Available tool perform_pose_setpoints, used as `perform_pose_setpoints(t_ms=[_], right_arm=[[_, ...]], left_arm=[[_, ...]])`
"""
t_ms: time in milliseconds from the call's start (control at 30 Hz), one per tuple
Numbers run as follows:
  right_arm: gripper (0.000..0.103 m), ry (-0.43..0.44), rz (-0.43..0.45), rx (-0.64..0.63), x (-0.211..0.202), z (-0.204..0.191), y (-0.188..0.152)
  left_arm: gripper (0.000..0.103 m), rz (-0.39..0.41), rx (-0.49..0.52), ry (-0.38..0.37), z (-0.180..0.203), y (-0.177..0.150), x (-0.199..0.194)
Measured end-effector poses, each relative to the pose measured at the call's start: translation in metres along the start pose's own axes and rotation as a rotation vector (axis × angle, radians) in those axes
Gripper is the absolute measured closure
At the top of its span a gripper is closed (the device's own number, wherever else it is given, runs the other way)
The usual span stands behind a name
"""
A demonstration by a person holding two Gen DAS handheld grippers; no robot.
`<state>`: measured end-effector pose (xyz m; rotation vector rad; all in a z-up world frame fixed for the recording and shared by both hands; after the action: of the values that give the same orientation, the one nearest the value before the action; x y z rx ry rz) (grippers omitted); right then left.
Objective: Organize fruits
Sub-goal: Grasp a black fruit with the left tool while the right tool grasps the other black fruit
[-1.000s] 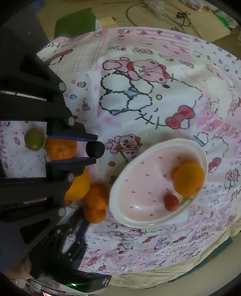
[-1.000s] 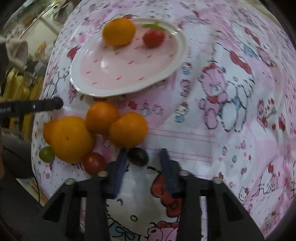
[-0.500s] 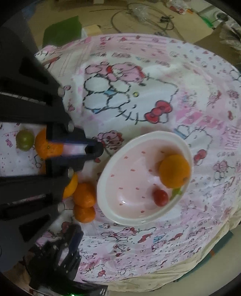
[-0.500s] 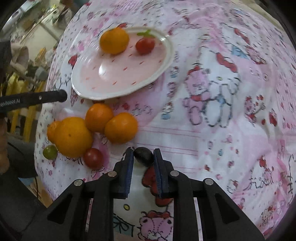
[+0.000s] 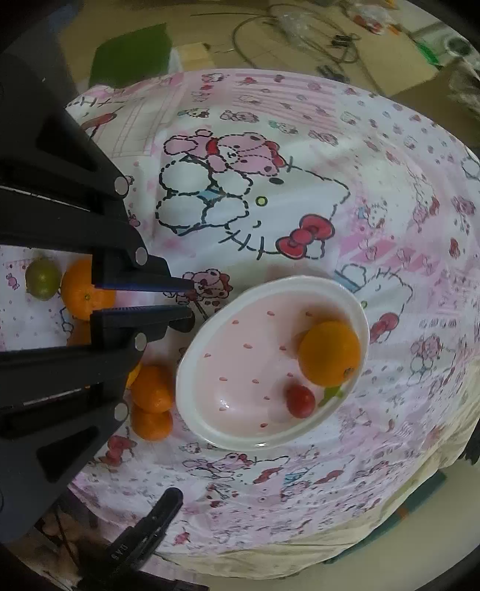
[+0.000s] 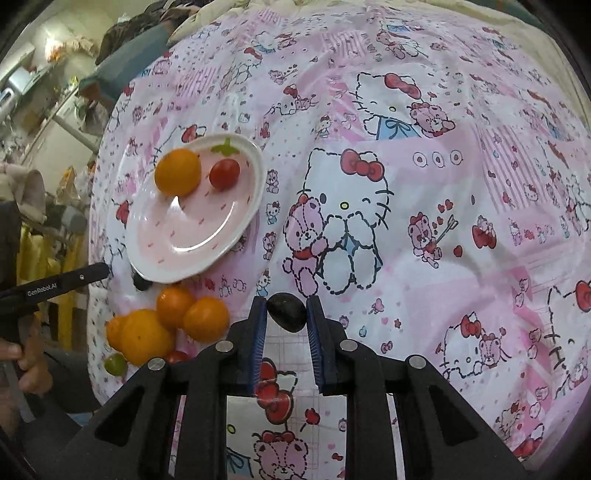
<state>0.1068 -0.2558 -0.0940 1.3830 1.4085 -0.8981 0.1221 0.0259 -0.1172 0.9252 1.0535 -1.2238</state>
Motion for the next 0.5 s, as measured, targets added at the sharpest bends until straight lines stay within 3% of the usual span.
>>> perform_pose_setpoints(t_ms=[100,167,400,500], right_arm=[[0.08,0.031,0.001,0.009,-0.002,-0.001,0.002],[0.08,0.039,0.004,0.006,0.0,-0.009,0.007],[0.08,0.057,0.0,-0.01,0.004,-0.019,0.011],[0.08,0.049,-0.004,-0.018,0.005,-0.02,0.01]], left_arm=[[0.09,-0.041,-0.016,-0.03,-0.001,-0.002,0.009],[0.071,-0.071,-0.007,-0.013,0.001,-0.004,0.018],[0.071,-0.103,0.082,0.055,0.025,-0.003,0.042],[0.073,-0.06,0.145,0.164,0.035,0.005,0.048]])
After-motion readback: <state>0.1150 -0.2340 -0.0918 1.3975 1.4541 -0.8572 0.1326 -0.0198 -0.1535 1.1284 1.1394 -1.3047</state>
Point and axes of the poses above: each gripper's, at about its wrist camera, not at the fingertips, and x roughly the way its jaws point, z to its right, y to its top, the point moved 5 cm from there along x, roughly the way its jaws point, and after that the axes turned 13 degrees about -z, right-handed, at the moved point
